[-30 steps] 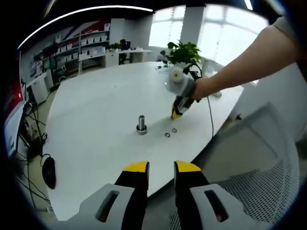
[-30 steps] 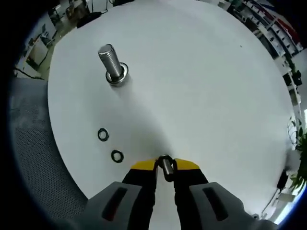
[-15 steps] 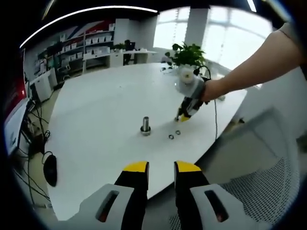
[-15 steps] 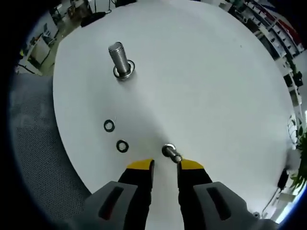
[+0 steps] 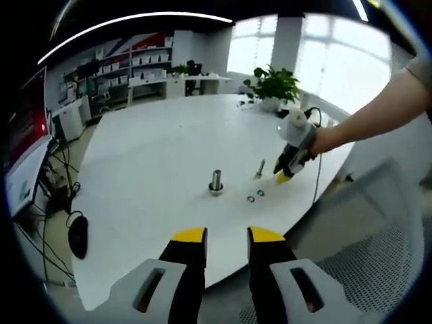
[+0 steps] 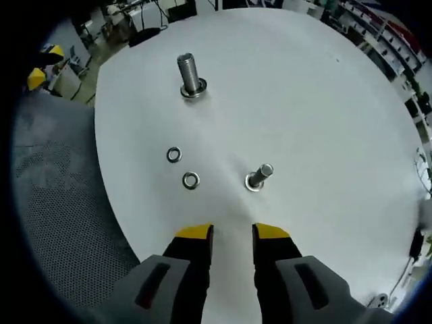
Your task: Place the washer onto the threaded stud by aligning its center hole with the stud, sliding it down to the base, and recovering from edge contact or off-axis alignment until the washer reaches the visible bottom stop.
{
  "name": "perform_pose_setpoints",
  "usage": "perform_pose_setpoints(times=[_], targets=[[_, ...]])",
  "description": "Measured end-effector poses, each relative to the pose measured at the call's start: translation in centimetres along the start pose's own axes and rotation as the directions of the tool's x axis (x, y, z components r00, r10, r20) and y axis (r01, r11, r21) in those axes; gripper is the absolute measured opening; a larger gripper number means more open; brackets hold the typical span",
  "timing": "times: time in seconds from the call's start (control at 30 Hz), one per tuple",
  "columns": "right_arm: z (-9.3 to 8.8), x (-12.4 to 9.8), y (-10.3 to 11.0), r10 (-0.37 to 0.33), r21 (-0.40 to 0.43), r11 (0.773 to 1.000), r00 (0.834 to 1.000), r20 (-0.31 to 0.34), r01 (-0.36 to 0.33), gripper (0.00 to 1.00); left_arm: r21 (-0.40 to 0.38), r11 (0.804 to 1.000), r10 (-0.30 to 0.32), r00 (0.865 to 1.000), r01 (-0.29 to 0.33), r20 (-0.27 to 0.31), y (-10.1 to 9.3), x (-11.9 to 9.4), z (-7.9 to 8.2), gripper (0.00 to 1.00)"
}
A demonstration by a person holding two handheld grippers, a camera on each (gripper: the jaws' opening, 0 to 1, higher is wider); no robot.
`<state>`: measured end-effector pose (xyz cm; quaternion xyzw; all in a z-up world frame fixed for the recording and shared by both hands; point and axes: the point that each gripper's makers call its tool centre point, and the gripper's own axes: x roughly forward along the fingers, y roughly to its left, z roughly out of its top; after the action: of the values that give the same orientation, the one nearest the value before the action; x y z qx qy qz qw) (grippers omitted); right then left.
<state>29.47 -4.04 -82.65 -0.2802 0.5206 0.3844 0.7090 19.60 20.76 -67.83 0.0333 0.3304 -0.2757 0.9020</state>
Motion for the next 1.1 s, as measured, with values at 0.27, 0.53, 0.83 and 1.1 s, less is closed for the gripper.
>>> perform_pose_setpoints(times=[0.27,0.53,0.83,1.1], targets=[[1.5,0.4,1.8,0.052,-0.073,0.996,0.996,0.070,-0.047,0.26,0.033,0.999,0.018,1.000,-0.018,0.016,0.0,-0.1,0.5,0.22],[2.3,1.7,3.5,0.110,-0.100,0.990,0.990,0.085,-0.101,0.26,0.066,0.992,0.114,0.993,-0.112,-0.032,1.5,-0.3,-0.3,0.22],[3.4,2.4,3.5,0.126,-0.155,0.982,0.987,0.103,-0.109,0.25,-0.053,0.972,0.228,0.974,-0.227,0.005,2.4,-2.0,0.5,0.21],[3.9,2.6,3.8,0.131,-0.305,0.948,0.985,0.113,-0.092,0.22,-0.016,0.970,0.241,0.970,-0.242,-0.022,2.5,-1.1,-0.3,0.21]])
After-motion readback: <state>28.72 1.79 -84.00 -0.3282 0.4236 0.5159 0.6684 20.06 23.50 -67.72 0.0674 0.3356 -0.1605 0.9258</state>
